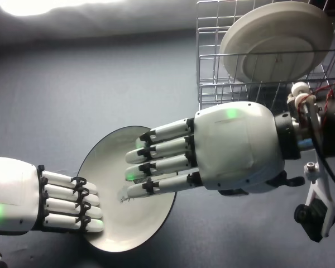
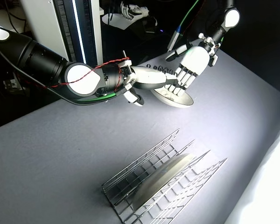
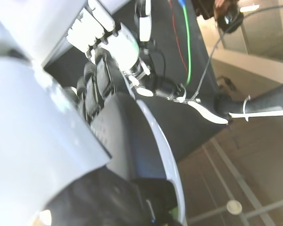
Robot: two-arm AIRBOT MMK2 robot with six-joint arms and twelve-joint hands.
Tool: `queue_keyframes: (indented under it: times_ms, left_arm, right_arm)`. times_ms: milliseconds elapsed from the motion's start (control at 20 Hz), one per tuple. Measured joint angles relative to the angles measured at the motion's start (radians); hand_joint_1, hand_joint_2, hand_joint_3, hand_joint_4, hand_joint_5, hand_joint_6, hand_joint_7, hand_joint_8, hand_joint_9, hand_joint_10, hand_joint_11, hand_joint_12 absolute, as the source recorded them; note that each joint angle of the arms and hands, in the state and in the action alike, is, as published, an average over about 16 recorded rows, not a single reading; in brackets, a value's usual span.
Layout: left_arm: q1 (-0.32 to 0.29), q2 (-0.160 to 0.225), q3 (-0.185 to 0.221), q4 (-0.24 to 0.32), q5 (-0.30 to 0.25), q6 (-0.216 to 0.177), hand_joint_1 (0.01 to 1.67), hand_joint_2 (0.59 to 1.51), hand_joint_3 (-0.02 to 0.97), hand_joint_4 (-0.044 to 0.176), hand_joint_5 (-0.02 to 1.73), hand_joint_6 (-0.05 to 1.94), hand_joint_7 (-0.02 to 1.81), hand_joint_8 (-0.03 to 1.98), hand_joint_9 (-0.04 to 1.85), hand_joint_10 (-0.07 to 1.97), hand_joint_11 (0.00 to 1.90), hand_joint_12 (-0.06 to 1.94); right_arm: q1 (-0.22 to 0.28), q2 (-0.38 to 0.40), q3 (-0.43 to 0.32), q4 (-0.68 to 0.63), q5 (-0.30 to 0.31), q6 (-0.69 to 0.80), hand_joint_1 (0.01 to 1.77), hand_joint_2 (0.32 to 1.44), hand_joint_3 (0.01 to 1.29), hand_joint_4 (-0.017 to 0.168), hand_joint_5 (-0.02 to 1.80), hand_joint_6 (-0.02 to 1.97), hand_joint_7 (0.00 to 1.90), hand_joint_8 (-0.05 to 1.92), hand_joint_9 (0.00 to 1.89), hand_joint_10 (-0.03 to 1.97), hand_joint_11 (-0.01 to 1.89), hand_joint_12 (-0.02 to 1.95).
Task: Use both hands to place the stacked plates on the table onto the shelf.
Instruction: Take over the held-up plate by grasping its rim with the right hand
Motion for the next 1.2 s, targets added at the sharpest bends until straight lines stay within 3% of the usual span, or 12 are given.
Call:
queue_keyframes:
  times_ms: [450,1200]
  left_arm:
    - [0.000,0.000,0.000,0.000,0.000,0.000,0.02,1.079,0.021,-0.009,0.03,-0.03,0.04,-0.01,0.06,-0.02,0.02,0.08]
    - [0.000,0.000,0.000,0.000,0.000,0.000,0.02,1.073,0.020,-0.009,0.03,-0.03,0.04,-0.01,0.06,-0.02,0.02,0.08]
  right_arm:
    - [-0.011,-0.079,0.065,0.020,-0.028,-0.011,1.13,0.96,0.01,0.004,0.02,0.03,0.02,0.02,0.03,0.03,0.02,0.72]
    - [-0.010,-0.191,0.133,0.075,-0.065,-0.049,1.19,0.98,0.01,0.003,0.02,0.03,0.01,0.01,0.03,0.03,0.02,0.66]
